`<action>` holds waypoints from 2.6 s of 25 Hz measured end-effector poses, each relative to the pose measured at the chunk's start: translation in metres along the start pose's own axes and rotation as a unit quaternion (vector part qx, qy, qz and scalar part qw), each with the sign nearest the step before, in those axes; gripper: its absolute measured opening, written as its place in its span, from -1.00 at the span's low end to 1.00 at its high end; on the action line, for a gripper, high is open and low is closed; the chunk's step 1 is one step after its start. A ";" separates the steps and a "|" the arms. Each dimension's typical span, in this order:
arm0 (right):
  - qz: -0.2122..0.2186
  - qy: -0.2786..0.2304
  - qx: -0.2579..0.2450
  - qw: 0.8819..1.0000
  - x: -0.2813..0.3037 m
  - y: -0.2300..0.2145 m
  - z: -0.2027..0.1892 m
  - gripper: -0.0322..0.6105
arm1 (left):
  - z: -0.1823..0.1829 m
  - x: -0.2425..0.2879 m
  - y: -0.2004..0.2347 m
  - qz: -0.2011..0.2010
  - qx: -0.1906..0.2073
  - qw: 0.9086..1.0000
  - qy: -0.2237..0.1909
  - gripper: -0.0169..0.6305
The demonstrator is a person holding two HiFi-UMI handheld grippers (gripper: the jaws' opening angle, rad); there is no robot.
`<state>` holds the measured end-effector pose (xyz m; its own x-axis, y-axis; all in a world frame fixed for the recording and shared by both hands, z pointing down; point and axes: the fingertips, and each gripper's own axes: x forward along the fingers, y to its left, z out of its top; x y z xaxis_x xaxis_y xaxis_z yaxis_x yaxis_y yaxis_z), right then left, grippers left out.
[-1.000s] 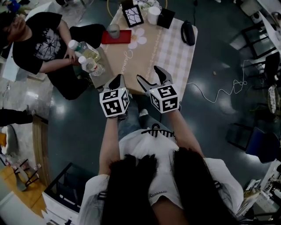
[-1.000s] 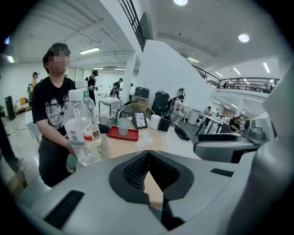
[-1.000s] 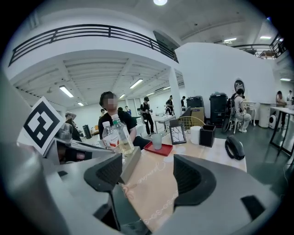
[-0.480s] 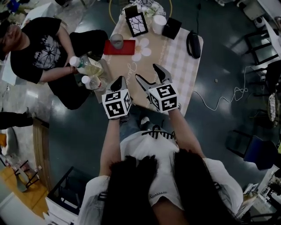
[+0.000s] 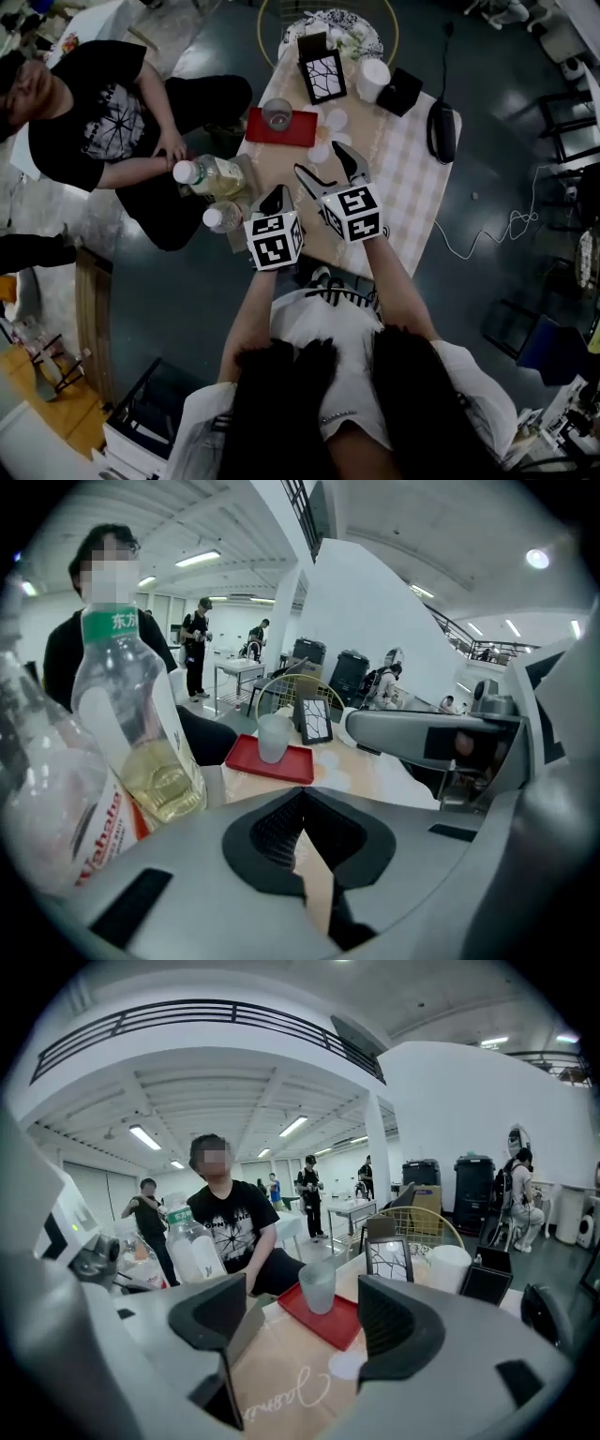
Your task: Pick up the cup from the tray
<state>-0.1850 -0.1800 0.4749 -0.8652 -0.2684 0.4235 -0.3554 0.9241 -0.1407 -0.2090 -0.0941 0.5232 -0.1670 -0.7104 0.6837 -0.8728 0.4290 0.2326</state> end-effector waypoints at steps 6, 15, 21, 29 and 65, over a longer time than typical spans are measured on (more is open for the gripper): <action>0.002 0.010 -0.014 1.000 0.052 -0.011 -0.004 0.24 | 0.006 0.029 0.015 0.008 0.008 1.000 0.018 -0.93; 0.022 0.028 -0.025 0.999 0.120 -0.023 -0.017 0.29 | 0.007 0.067 0.029 0.007 -0.028 0.999 0.046 -0.93; 0.042 0.046 -0.046 0.997 0.158 -0.022 -0.032 0.35 | 0.011 0.083 0.034 0.000 -0.031 0.998 0.048 -0.93; 0.034 0.052 -0.051 0.997 0.194 -0.037 -0.042 0.35 | 0.002 0.105 0.050 0.007 -0.039 0.997 0.069 -0.93; 0.015 0.072 -0.064 0.995 0.145 -0.055 -0.020 0.34 | 0.003 0.117 0.018 -0.030 -0.067 0.994 0.080 -0.93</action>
<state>-0.2838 -0.2645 0.5622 -0.8117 -0.2062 0.5465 -0.2742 0.9606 -0.0447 -0.2460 -0.1711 0.6048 -0.0324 -0.6441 0.7642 -0.8078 0.4672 0.3595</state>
